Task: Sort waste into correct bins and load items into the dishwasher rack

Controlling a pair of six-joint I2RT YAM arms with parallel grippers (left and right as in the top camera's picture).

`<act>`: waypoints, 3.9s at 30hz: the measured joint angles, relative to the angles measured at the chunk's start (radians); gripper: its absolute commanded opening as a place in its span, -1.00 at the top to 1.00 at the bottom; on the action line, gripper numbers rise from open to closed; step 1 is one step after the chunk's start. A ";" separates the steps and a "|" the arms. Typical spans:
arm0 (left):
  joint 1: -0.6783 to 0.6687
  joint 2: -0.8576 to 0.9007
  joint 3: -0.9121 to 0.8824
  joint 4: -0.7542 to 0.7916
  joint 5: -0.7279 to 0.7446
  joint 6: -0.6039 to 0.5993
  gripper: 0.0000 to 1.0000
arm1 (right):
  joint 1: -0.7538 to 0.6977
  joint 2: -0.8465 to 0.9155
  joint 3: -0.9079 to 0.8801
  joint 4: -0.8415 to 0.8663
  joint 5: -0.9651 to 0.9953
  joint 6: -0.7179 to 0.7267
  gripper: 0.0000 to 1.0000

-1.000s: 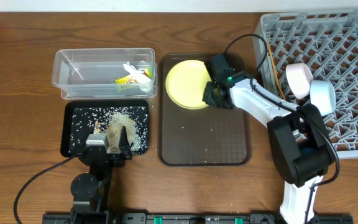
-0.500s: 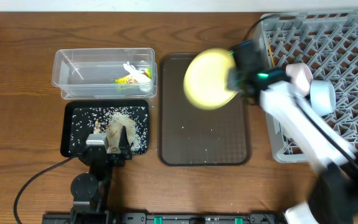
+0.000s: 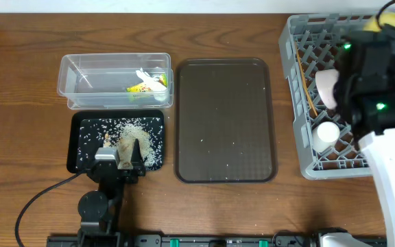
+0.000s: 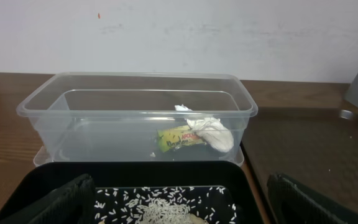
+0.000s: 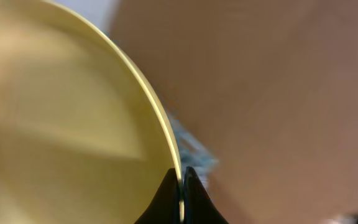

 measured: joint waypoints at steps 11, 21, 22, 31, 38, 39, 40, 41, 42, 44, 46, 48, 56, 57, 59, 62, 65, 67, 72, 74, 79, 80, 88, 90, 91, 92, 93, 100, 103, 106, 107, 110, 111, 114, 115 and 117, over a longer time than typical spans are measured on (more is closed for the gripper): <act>0.000 0.000 0.000 0.000 0.000 0.000 -0.81 | -0.224 0.173 -0.003 0.142 0.068 -0.251 0.97; 0.000 0.000 0.000 0.000 0.000 0.000 -0.81 | -0.225 0.300 -0.005 0.260 -0.078 -0.558 0.97; 0.000 0.000 0.000 0.000 0.000 0.000 -0.81 | -0.217 0.309 -0.005 0.261 -0.092 -0.573 0.97; 0.000 0.000 0.000 0.000 0.000 0.000 -0.81 | -0.117 0.364 -0.005 0.249 -0.141 -0.630 0.57; 0.000 0.000 0.000 0.000 0.000 0.000 -0.81 | -0.009 0.366 -0.005 0.150 -0.155 -0.591 -0.15; 0.000 0.000 0.000 0.000 0.000 0.000 -0.81 | 0.006 0.367 -0.005 0.127 -0.156 -0.567 -0.20; 0.000 0.000 0.000 0.000 0.000 0.000 -0.81 | 0.019 0.367 -0.005 0.098 -0.158 -0.528 -0.28; 0.000 0.000 0.000 0.000 0.000 0.000 -0.81 | 0.030 0.367 -0.006 0.080 -0.158 -0.497 -0.32; 0.000 0.000 0.000 0.000 0.000 0.000 -0.81 | 0.042 0.367 -0.005 0.052 -0.164 -0.447 -0.31; 0.000 0.000 0.000 0.000 0.000 0.000 -0.81 | 0.057 0.365 -0.006 -0.009 -0.194 -0.375 -0.31; 0.000 0.000 0.000 0.000 0.000 0.000 -0.81 | 0.064 0.358 -0.006 -0.066 -0.254 -0.313 -0.30; 0.000 0.000 0.000 0.000 0.000 0.000 -0.81 | 0.066 0.330 -0.009 -0.119 -0.340 -0.247 -0.33; 0.000 0.000 0.000 0.000 0.000 0.000 -0.81 | 0.066 0.043 -0.011 -0.251 -0.671 -0.048 -0.29; 0.000 0.000 0.000 0.000 0.000 0.000 -0.81 | 0.066 -0.006 -0.011 -0.269 -0.746 -0.032 -0.30; 0.000 0.000 0.000 0.000 0.000 0.000 -0.81 | 0.066 -0.078 -0.011 -0.298 -0.890 -0.010 -0.33; 0.000 0.000 0.000 0.000 0.000 0.000 -0.81 | 0.068 -0.163 -0.011 -0.337 -1.149 0.044 -0.98; 0.000 0.000 0.000 0.000 0.000 0.000 -0.81 | 0.095 -0.216 -0.011 -0.351 -1.389 0.090 -0.99; 0.000 0.000 0.000 0.000 0.000 0.000 -0.81 | 0.110 -0.239 -0.011 -0.351 -1.529 0.135 -0.99; 0.000 0.000 0.000 0.000 0.000 0.000 -0.81 | 0.121 -0.285 -0.011 -0.409 -1.759 0.241 -0.98; 0.000 0.000 0.000 0.000 0.000 0.000 -0.81 | 0.121 -0.296 -0.011 -0.447 -1.799 0.261 -0.98; 0.000 0.000 0.000 0.000 0.000 0.000 -0.81 | 0.124 -0.305 -0.011 -0.461 -1.849 0.287 -0.98; 0.000 0.000 0.000 0.000 0.000 0.000 -0.81 | 0.125 -0.305 -0.011 -0.461 -1.850 0.286 -0.99; 0.000 0.000 0.000 0.000 0.000 0.000 -0.81 | 0.144 -0.394 -0.014 -0.478 -1.836 -0.155 -0.99; 0.000 0.000 0.000 0.000 0.000 0.000 -0.81 | 0.144 -0.466 -0.027 -0.473 -1.830 -0.332 -0.99; 0.000 0.000 0.000 0.000 0.000 0.000 -0.81 | 0.144 -0.502 -0.038 -0.474 -1.828 -0.396 -0.98; 0.000 0.000 0.000 0.000 0.000 0.000 -0.81 | 0.144 -0.537 -0.052 -0.473 -1.822 -0.454 -0.98; 0.000 0.000 0.000 0.000 0.000 0.000 -0.81 | 0.144 -0.584 -0.073 -0.469 -1.814 -0.510 -0.98; 0.001 0.000 0.000 0.000 0.000 0.000 -0.81 | 0.127 -0.857 -0.330 -0.352 -1.734 -0.676 -0.98; 0.001 0.000 0.000 0.000 0.000 0.000 -0.81 | 0.116 -0.954 -0.486 -0.253 -1.677 -0.655 -0.99; 0.001 0.000 0.000 0.000 0.000 0.000 -0.81 | 0.116 -1.054 -0.643 -0.138 -1.630 -0.593 -0.98; 0.001 0.000 0.000 0.000 0.000 0.000 -0.81 | 0.116 -1.093 -0.700 -0.093 -1.618 -0.565 -0.98; 0.001 0.000 0.000 0.000 0.000 0.000 -0.81 | 0.116 -1.190 -0.855 0.034 -1.600 -0.502 -0.99; 0.001 0.000 0.000 0.000 0.000 0.000 -0.81 | 0.116 -1.211 -0.892 0.060 -1.595 -0.490 -0.99; 0.001 0.000 0.000 0.000 0.000 0.000 -0.81 | 0.116 -1.290 -1.046 0.196 -1.590 -0.461 -0.99; 0.001 0.000 0.000 0.000 0.000 0.000 -0.81 | 0.116 -1.312 -1.095 0.250 -1.590 -0.453 -0.98; 0.001 0.000 0.000 0.000 0.000 0.000 -0.81 | 0.116 -1.342 -1.173 0.340 -1.591 -0.435 -0.99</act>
